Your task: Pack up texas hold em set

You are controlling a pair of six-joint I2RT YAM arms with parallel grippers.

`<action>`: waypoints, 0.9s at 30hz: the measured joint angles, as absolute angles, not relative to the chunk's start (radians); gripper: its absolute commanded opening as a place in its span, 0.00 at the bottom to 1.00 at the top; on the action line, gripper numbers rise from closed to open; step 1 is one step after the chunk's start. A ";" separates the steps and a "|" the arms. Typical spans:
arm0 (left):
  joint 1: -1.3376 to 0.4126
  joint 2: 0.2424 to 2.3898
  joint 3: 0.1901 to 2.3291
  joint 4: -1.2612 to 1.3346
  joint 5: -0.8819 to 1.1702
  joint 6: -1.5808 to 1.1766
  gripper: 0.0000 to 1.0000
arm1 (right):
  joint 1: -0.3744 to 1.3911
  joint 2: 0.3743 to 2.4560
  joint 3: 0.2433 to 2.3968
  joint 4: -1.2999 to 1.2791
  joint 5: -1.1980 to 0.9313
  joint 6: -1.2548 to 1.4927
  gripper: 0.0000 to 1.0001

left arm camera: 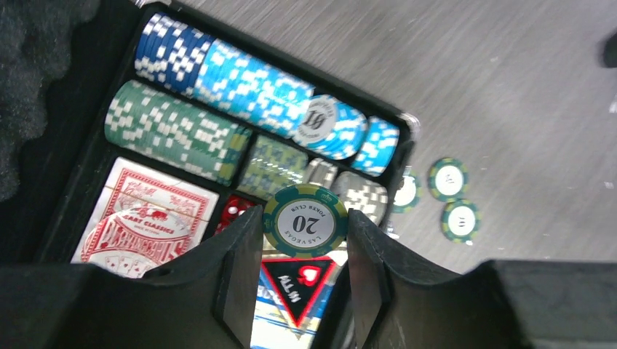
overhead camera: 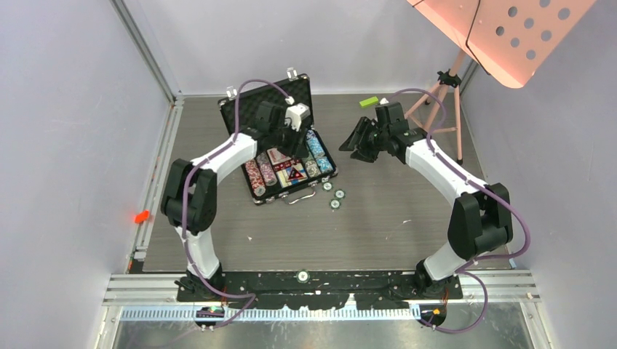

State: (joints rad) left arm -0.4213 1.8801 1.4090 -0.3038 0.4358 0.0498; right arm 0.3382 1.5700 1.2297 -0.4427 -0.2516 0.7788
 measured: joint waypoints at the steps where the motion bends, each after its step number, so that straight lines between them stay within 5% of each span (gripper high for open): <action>1: -0.421 1.860 1.394 -0.282 0.456 0.032 0.36 | 0.338 1.571 1.237 -0.443 -0.265 0.775 0.52; 11: -0.427 1.711 1.042 0.243 0.786 -0.125 0.30 | 0.339 1.570 1.316 -0.504 -0.446 0.730 0.38; 27: -0.432 1.752 0.955 0.745 1.062 -0.179 0.26 | 0.435 1.547 1.364 -0.783 -0.453 0.570 0.35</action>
